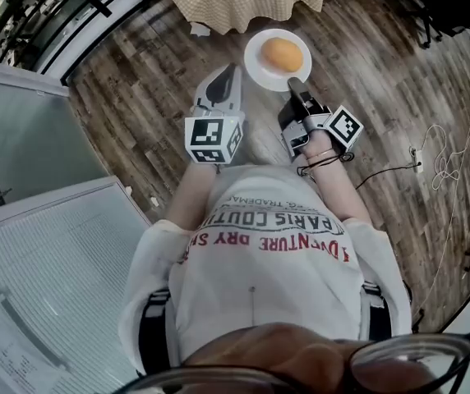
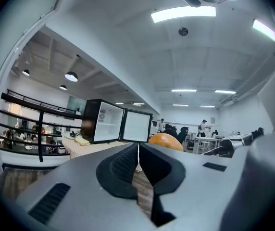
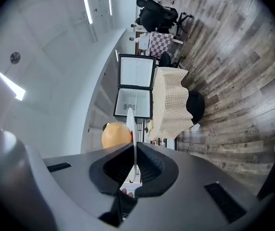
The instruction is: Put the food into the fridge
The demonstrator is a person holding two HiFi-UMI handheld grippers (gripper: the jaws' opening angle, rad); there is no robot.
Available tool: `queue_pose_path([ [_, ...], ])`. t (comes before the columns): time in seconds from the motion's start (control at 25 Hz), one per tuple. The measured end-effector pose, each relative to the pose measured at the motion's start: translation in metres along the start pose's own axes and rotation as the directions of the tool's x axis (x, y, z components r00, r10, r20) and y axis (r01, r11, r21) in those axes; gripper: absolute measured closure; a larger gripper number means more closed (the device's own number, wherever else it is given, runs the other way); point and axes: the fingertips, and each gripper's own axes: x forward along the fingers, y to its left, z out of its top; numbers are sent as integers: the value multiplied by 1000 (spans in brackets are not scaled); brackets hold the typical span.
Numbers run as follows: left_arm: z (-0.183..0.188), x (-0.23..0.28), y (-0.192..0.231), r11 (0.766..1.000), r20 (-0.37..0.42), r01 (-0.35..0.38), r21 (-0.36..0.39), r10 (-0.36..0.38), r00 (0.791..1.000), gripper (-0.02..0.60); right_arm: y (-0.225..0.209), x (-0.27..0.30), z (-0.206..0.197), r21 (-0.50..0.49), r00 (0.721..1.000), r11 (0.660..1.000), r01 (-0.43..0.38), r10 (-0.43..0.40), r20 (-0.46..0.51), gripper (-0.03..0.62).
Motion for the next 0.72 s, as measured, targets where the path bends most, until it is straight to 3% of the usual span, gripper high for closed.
queue_pose_path([
  [0.44,-8,-1,1,1000,-25,0,-2,0,1000,554,-10,1,2,59,999,998,30,-31,10,562],
  [0.72,-15,40,8,999,-58,-47,11,48,997,554,-20,37,33,79,999,997,23,-20,-35,562],
])
